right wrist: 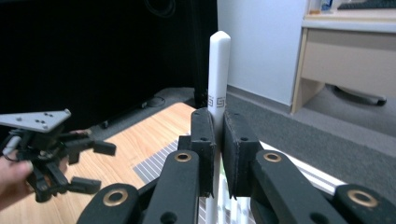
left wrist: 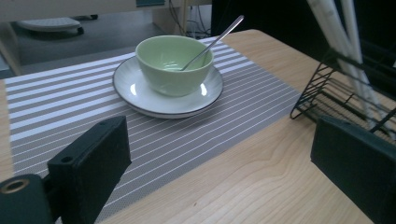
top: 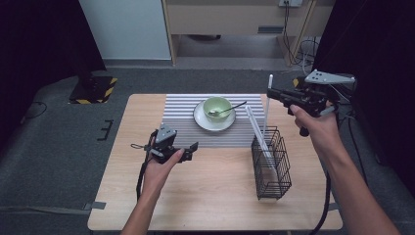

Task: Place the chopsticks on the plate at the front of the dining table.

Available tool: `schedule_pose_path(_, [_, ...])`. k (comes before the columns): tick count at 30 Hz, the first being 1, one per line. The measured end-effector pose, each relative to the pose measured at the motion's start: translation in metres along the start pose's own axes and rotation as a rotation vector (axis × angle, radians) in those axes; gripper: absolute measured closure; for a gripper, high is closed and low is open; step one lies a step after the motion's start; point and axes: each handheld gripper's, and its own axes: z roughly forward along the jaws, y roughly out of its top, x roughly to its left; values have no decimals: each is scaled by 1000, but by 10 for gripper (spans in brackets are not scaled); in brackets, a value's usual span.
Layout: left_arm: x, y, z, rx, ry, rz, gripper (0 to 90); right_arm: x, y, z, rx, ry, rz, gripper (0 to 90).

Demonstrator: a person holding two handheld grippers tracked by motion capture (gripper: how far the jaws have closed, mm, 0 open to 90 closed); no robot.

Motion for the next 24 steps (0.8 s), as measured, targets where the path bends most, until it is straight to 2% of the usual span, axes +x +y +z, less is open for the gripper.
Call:
schedule_pose_path(1, [-2, 2, 1, -8, -23, -9, 41, 1, 2, 0, -5, -1, -2, 837])
schedule_pose_path(4, [-4, 5, 1, -17, -22, -16, 46, 3, 7, 0, -9, -2, -7, 837])
schedule_pose_path(10, [-6, 13, 1, -56, -49, -28, 78, 7, 14, 4, -25, 4, -5, 838])
schedule_pose_path(14, [-10, 16, 3, -63, -57, -15, 78, 12, 15, 13, -34, 22, 5, 838])
schedule_pose_path(17, [-15, 17, 7, -63, -80, 8, 81, 20, 15, 25, -34, 44, 5, 838])
schedule_pose_path(24, [-23, 19, 17, -50, -116, 18, 90, 33, 13, 44, -43, 79, 8, 838])
